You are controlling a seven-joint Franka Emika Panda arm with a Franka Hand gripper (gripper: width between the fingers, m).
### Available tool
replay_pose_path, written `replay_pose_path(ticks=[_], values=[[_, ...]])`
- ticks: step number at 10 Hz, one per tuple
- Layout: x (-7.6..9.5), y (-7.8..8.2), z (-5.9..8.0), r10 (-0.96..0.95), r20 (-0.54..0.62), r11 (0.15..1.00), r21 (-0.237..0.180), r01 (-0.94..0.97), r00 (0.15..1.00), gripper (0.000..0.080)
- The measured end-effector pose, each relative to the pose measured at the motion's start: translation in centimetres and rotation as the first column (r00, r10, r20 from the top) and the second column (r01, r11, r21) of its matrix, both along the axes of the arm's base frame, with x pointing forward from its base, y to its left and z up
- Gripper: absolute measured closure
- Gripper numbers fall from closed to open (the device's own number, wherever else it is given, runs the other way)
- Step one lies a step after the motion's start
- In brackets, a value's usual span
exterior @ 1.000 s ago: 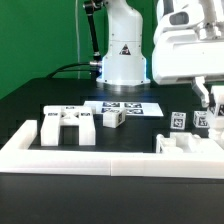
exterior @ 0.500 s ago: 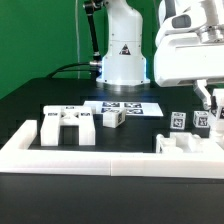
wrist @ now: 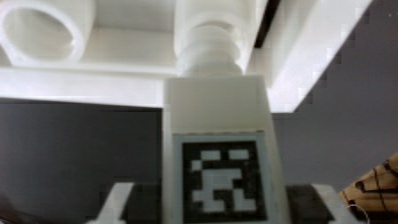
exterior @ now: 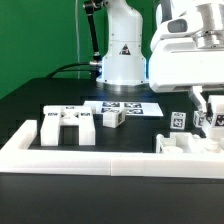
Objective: Assemble chair
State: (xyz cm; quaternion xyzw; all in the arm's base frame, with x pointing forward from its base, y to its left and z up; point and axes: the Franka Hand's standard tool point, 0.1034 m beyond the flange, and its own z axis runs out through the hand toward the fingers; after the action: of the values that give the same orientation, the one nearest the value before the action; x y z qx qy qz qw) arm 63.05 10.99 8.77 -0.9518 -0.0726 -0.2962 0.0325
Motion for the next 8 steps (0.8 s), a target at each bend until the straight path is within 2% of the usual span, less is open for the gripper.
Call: replay_pose_path(ticks=[5,7,8], values=[[-0.1,0.4,-0.3,0.003,0.020,1.000,0.001,-0.004,1.000,0.0509],[-0.6,0.4,-1.4,0.004,0.004,1.000,0.000,-0.004,1.000,0.0509],[-0.6,0.5,-1.4,0.005,0.006,1.000,0.000,-0.005,1.000,0.0509]])
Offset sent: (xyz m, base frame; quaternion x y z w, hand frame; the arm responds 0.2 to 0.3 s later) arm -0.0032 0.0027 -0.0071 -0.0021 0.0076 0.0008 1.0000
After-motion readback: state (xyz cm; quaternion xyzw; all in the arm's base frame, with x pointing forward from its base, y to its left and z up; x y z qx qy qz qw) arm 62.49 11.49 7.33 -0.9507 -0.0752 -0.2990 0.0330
